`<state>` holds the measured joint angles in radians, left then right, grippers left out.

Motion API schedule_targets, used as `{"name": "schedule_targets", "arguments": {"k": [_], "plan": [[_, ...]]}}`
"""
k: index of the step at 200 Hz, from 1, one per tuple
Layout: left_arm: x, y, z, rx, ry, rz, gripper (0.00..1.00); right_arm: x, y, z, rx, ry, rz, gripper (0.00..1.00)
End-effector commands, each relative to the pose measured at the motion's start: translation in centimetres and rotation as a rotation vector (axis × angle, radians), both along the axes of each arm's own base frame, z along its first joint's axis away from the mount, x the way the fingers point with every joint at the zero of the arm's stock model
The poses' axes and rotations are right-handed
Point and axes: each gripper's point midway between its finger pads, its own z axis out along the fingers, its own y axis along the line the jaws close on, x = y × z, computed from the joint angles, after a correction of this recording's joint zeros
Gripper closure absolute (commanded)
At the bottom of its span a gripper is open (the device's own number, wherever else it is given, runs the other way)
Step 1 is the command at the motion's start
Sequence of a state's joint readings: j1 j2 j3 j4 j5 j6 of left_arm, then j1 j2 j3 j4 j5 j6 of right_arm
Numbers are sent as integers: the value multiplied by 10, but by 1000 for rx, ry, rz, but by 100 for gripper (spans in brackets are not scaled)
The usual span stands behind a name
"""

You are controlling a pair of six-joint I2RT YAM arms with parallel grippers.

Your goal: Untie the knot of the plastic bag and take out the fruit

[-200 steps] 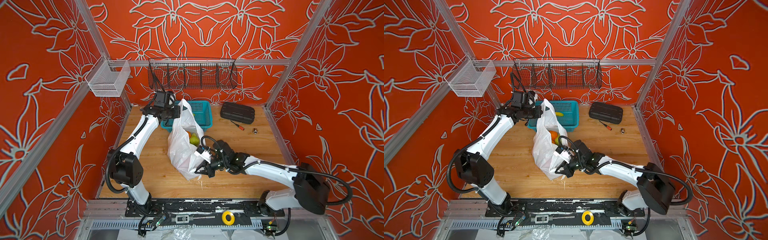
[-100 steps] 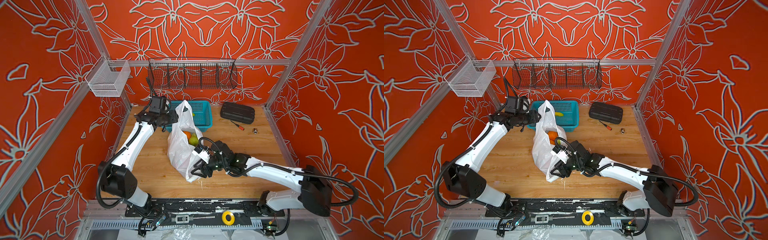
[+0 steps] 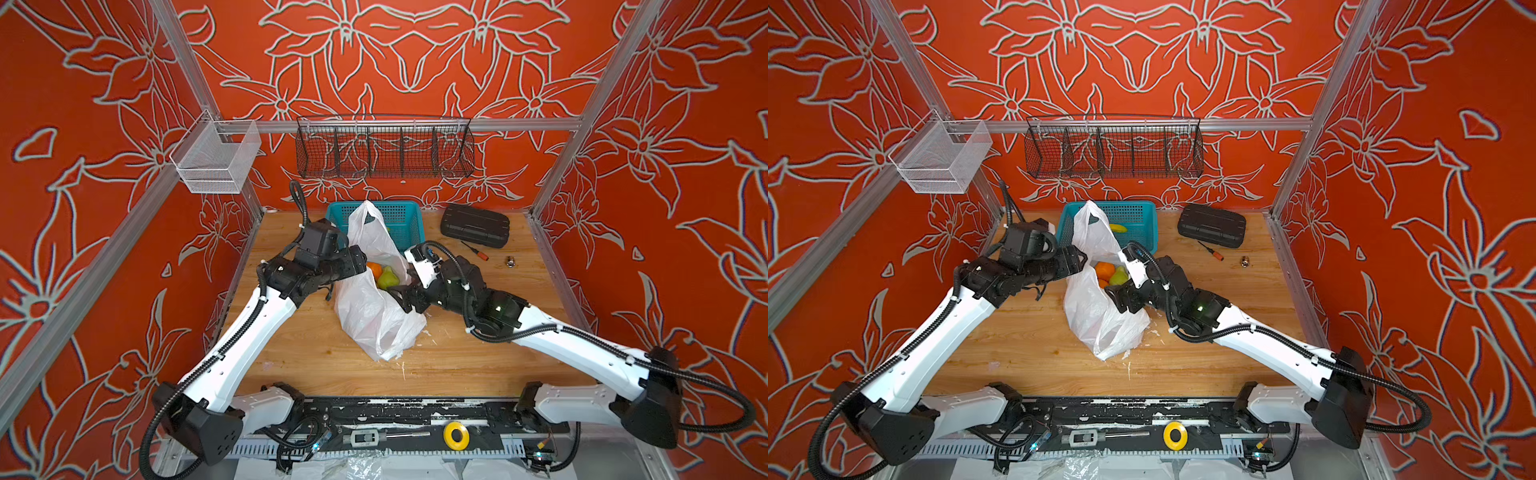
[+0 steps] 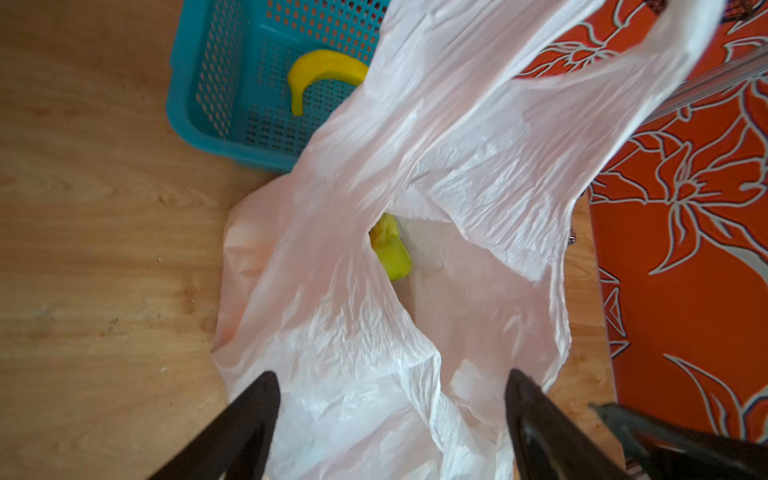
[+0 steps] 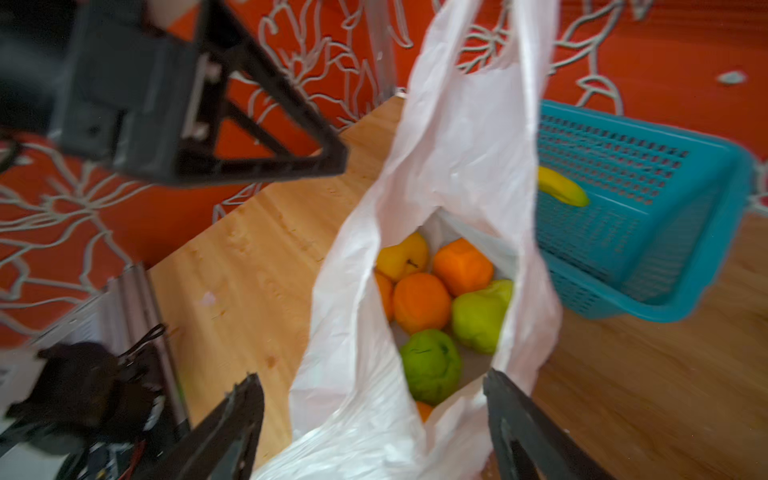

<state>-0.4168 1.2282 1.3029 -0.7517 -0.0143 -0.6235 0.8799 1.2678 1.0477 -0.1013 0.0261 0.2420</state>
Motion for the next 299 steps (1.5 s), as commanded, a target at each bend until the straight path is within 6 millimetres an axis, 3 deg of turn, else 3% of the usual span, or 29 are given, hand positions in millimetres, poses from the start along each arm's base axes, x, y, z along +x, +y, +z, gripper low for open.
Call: {"name": "schedule_targets", "arguments": {"k": [1, 26, 46, 58, 81, 103, 117, 144, 167, 177, 192, 201, 213, 243, 267, 299], "plan": [[-3, 1, -30, 81, 93, 39, 12, 35, -27, -24, -115, 15, -227, 13], [0, -6, -53, 173, 151, -4, 11, 46, -20, -47, -122, 78, -228, 12], [1, -4, -70, 235, 194, -27, 18, 49, -15, -58, -120, 103, -217, 16], [-2, -1, -77, 265, 219, -38, 39, 51, -15, -66, -124, 126, -204, 28], [-19, 5, -90, 285, 260, -56, 100, 63, -34, -82, -97, 185, -246, 59], [-48, 14, -101, 252, 290, -61, 100, 77, -65, -101, -44, 239, -283, 80], [-71, 24, -108, 230, 306, -46, 100, 87, -90, -115, -51, 265, -335, 85], [-109, 28, -122, 131, 328, -54, 100, 95, -116, -135, -74, 314, -374, 83], [-129, 34, -133, 93, 345, -37, 100, 99, -129, -142, -51, 353, -430, 70], [-131, 34, -134, 90, 331, -47, 82, 98, -127, -142, -38, 363, -419, 64], [-128, 30, -125, 75, 278, -86, 45, 95, -119, -130, -5, 363, -376, 51], [-124, 28, -112, 76, 230, -112, 34, 92, -113, -117, 20, 359, -340, 44], [-118, 27, -92, 92, 152, -148, 26, 87, -107, -95, 60, 334, -299, 35], [-94, 33, -39, 200, -17, -182, 21, 74, -101, -37, 139, 226, -243, 18], [-72, 25, -9, 273, -72, -244, 21, 62, -88, -1, 175, 188, -183, 13], [-41, -11, -6, 268, -39, -392, 20, 45, -66, 31, 188, 143, -88, 13]]}}
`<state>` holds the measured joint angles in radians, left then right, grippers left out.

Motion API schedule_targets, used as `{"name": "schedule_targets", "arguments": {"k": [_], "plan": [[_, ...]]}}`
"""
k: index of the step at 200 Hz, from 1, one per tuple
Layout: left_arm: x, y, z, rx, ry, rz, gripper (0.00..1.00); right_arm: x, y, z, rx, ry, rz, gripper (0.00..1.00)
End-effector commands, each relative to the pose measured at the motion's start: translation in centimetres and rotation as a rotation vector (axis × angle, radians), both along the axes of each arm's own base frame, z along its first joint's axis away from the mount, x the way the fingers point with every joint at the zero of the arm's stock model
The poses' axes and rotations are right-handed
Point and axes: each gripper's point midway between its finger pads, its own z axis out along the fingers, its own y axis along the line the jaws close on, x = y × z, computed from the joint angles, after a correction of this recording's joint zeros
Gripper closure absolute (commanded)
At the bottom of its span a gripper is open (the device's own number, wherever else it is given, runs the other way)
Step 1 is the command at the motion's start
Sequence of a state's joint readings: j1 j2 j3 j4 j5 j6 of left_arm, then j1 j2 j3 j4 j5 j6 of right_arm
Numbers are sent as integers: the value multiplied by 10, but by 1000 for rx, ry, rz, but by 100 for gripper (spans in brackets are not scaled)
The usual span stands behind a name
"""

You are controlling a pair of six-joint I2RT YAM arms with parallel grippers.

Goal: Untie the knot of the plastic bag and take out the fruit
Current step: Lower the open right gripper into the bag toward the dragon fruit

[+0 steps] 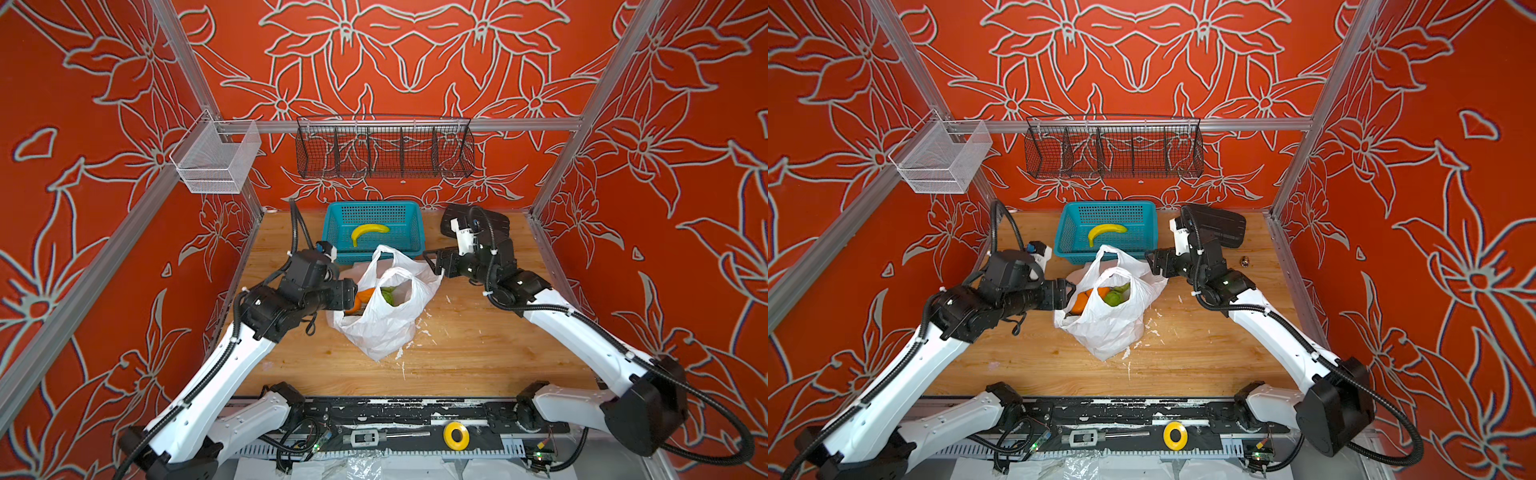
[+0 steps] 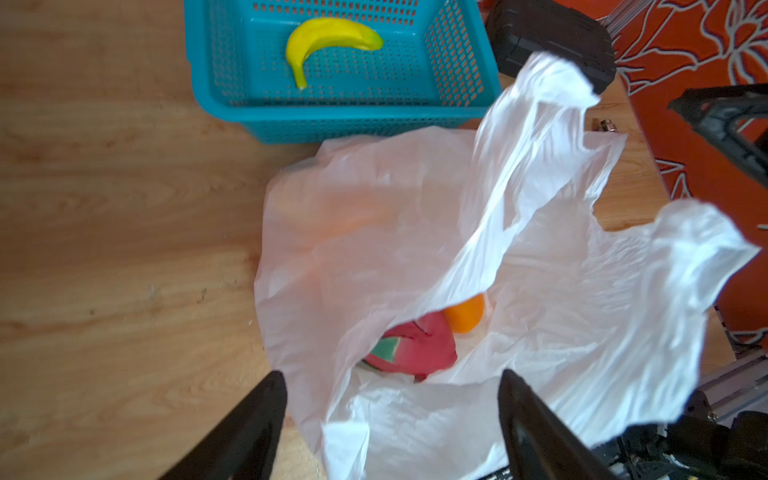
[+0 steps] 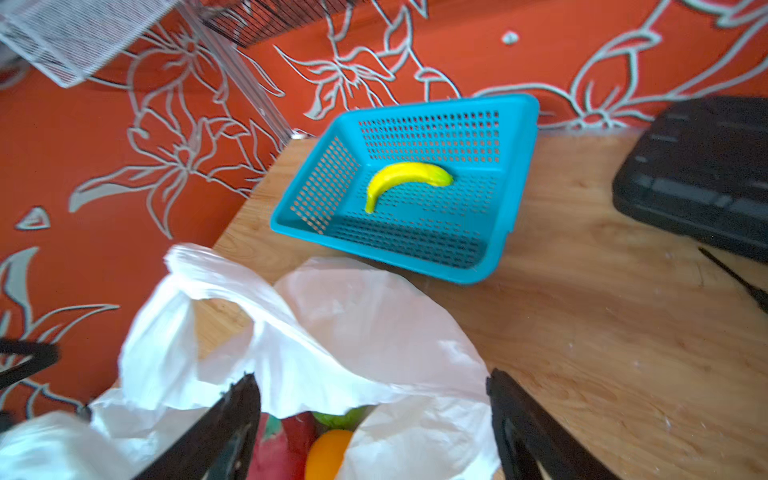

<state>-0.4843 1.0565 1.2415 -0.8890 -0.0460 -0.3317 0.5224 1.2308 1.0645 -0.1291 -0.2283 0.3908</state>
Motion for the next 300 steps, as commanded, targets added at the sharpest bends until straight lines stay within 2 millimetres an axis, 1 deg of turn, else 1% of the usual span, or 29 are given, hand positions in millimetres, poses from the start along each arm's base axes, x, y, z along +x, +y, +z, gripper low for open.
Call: {"name": "schedule_targets", "arguments": {"k": [1, 22, 33, 41, 57, 62, 71, 92, 97, 104, 111, 118, 143, 155, 180, 213, 228, 241, 251, 259, 266, 267, 268, 271, 272, 275, 276, 287, 300], "plan": [[16, -23, -9, 54, 42, -143, 20, -18, 19, 15, 4, -6, 95, 13], [28, -46, -14, 12, 88, -220, 18, -35, 42, 29, 46, -17, 212, 16], [36, -52, -20, 10, 96, -228, 17, -46, 56, 31, 74, -12, 288, 23], [41, -54, -24, 13, 102, -230, 17, -53, 66, 29, 90, -1, 341, 28], [50, -58, -34, 15, 123, -232, 17, -65, 81, 19, 98, 34, 421, 35], [52, -58, -37, 14, 130, -230, 19, -69, 85, 14, 96, 46, 443, 38], [56, -59, -42, 9, 146, -227, 35, -77, 91, 6, 88, 67, 483, 43], [64, -55, -49, -12, 168, -190, 83, -96, 101, -12, 85, 110, 566, 53], [66, -54, -49, -20, 168, -182, 92, -102, 104, -15, 91, 119, 597, 54], [69, -51, -48, -34, 167, -169, 100, -111, 108, -24, 97, 142, 636, 54], [71, -48, -47, -47, 163, -151, 100, -119, 112, -33, 106, 171, 674, 55], [73, -46, -45, -63, 158, -141, 100, -129, 116, -47, 103, 216, 708, 57], [74, -41, -39, -108, 136, -124, 100, -161, 124, -107, 16, 363, 780, 59], [72, -39, -38, -117, 125, -113, 100, -173, 125, -128, -16, 414, 796, 63], [70, -35, -35, -130, 105, -98, 100, -195, 128, -154, -55, 474, 813, 66], [69, -31, -31, -135, 86, -76, 100, -229, 139, -190, -79, 556, 844, 68], [68, -29, -32, -135, 78, -64, 100, -239, 143, -202, -108, 574, 850, 69], [66, -28, -32, -139, 72, -59, 100, -239, 145, -201, -124, 558, 845, 69], [64, -26, -32, -142, 69, -54, 100, -233, 144, -195, -135, 524, 812, 66], [62, -25, -31, -147, 65, -49, 89, -226, 142, -187, -145, 482, 780, 63], [60, -25, -28, -153, 60, -44, 74, -222, 141, -177, -149, 442, 765, 60], [60, -24, -28, -153, 60, -42, 74, -221, 140, -176, -150, 438, 762, 60], [59, -24, -28, -154, 59, -41, 69, -221, 140, -174, -150, 432, 762, 60], [58, -24, -27, -156, 57, -38, 66, -219, 139, -170, -154, 414, 755, 58], [58, -23, -26, -158, 55, -37, 62, -218, 139, -169, -156, 409, 753, 58], [57, -23, -25, -161, 52, -36, 59, -216, 137, -164, -159, 392, 743, 55], [56, -23, -24, -163, 50, -35, 56, -215, 137, -163, -161, 389, 739, 54], [52, -21, -19, -178, 38, -27, 44, -209, 134, -146, -168, 328, 718, 46], [45, -19, -13, -202, 17, -15, 36, -203, 131, -124, -165, 259, 703, 38]]}}
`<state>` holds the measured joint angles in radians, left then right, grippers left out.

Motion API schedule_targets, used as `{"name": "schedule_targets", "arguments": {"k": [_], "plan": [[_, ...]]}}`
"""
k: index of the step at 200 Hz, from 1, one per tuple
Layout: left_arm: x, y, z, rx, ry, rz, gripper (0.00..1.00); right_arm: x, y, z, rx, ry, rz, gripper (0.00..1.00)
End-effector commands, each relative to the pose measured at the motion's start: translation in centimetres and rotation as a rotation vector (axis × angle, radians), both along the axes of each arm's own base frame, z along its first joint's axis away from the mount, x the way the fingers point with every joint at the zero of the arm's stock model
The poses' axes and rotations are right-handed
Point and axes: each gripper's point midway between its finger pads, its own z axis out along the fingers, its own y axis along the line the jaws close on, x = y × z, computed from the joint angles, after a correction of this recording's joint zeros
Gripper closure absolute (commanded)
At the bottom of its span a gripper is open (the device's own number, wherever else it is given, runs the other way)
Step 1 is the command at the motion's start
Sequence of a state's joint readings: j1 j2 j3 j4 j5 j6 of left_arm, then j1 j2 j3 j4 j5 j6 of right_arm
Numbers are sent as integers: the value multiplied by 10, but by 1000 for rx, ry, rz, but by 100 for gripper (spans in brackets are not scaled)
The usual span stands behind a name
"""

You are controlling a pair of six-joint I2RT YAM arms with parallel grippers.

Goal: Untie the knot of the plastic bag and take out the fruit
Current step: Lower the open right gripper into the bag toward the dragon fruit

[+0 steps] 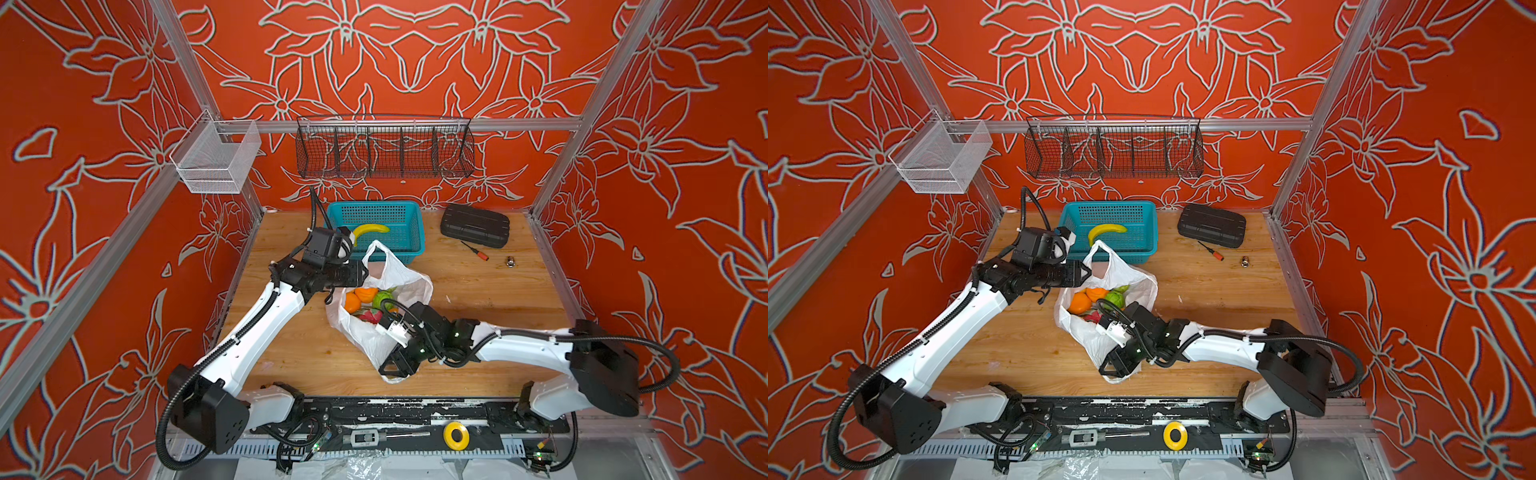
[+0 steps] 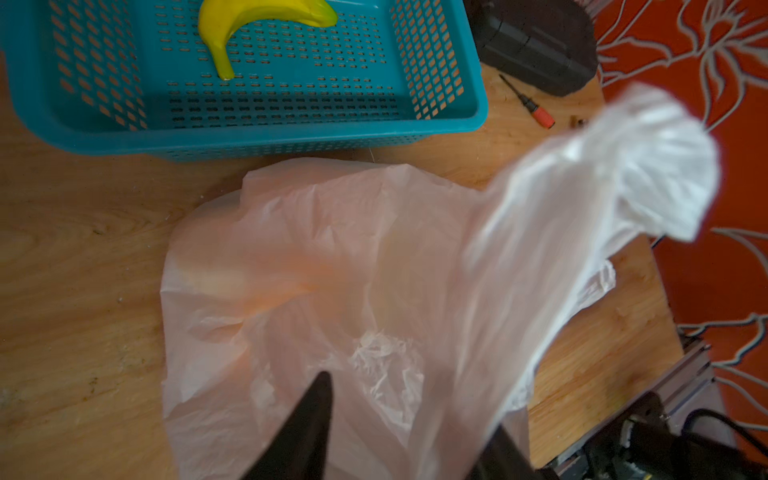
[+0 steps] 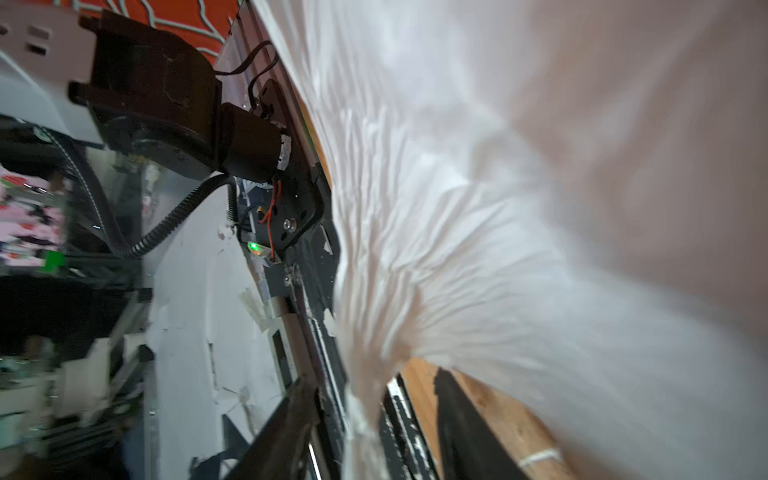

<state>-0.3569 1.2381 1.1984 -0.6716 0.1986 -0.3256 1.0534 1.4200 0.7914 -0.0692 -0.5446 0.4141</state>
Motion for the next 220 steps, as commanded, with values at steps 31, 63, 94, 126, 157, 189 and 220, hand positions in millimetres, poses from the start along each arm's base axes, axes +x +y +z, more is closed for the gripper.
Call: {"name": "schedule_targets", "arguments": {"k": [31, 63, 94, 126, 157, 189, 220], "plan": [[-27, 14, 32, -96, -58, 88, 26, 44, -4, 90, 92, -315, -137, 26], [-52, 28, 17, -117, 27, 182, 26, 87, -7, 113, 91, -417, -301, 21], [-81, 45, -8, -94, 88, 246, 26, 123, -8, 84, -24, -381, -397, 41], [-95, 45, -29, -95, 128, 227, 21, 121, 5, 48, -92, -304, -329, 37], [-94, 41, -48, -84, 184, 213, 16, 98, 18, 26, -104, -190, -200, 28], [-90, 42, -59, -66, 190, 223, 19, 68, 17, 12, -101, -78, -111, 45], [-94, 36, -77, -56, 269, 199, 27, 42, 12, -14, -127, 27, -117, 46]]}}
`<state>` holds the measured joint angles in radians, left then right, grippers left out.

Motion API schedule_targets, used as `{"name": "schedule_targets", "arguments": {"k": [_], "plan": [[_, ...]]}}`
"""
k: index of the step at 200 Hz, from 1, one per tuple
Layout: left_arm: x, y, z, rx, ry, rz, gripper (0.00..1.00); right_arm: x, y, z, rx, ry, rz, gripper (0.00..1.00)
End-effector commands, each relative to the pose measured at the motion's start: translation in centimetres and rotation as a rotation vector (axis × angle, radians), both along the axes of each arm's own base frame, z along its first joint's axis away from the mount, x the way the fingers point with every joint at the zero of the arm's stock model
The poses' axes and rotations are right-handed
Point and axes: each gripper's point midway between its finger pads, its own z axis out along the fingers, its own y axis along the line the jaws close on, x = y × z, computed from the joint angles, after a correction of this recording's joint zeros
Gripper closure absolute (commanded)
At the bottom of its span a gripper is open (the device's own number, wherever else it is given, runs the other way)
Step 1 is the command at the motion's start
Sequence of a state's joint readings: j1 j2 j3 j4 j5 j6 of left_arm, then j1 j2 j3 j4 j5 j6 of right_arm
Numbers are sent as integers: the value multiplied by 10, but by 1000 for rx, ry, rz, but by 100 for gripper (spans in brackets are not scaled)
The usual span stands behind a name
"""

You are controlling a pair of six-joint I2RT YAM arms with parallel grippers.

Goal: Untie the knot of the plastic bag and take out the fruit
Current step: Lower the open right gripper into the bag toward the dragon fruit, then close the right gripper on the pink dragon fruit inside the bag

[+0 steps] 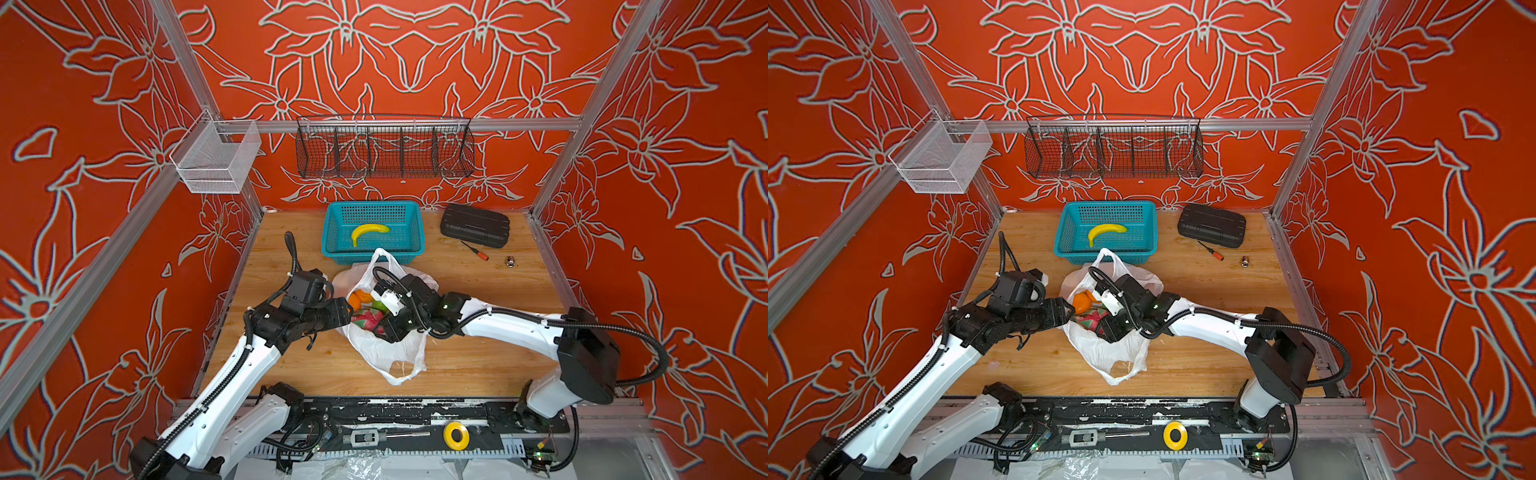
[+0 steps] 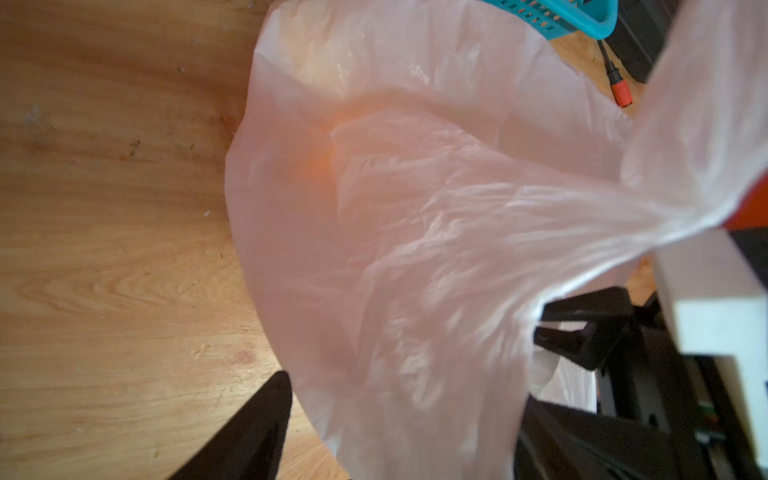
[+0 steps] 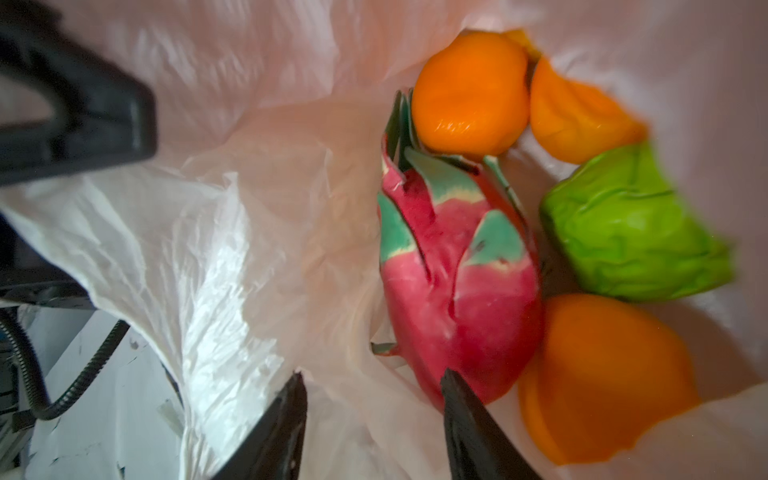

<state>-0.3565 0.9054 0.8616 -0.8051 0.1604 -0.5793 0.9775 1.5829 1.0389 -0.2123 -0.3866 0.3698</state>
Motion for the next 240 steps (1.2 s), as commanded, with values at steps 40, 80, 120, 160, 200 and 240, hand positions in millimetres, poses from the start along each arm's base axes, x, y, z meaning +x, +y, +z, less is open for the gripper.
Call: {"name": "schedule_targets", "arguments": {"k": [40, 80, 120, 160, 200, 240], "plan": [[-11, -6, -40, -9, 128, -16, 35, -46, -7, -47, -34, 188, 5, 48], [-16, -2, -55, 4, 153, 0, 46, -40, -9, -41, -65, 140, -2, 43], [-15, -2, -59, 3, 153, 7, 60, -6, -16, -3, -63, -51, -104, 35], [-16, 1, -59, 20, 154, 8, 69, 26, -23, 16, -90, -249, -169, 21], [-19, 8, -59, 49, 151, 32, 80, 31, -5, 9, -151, -284, -51, 6], [-20, 10, -59, 54, 148, 32, 82, 35, 14, -7, -195, -262, 31, 3]]}}
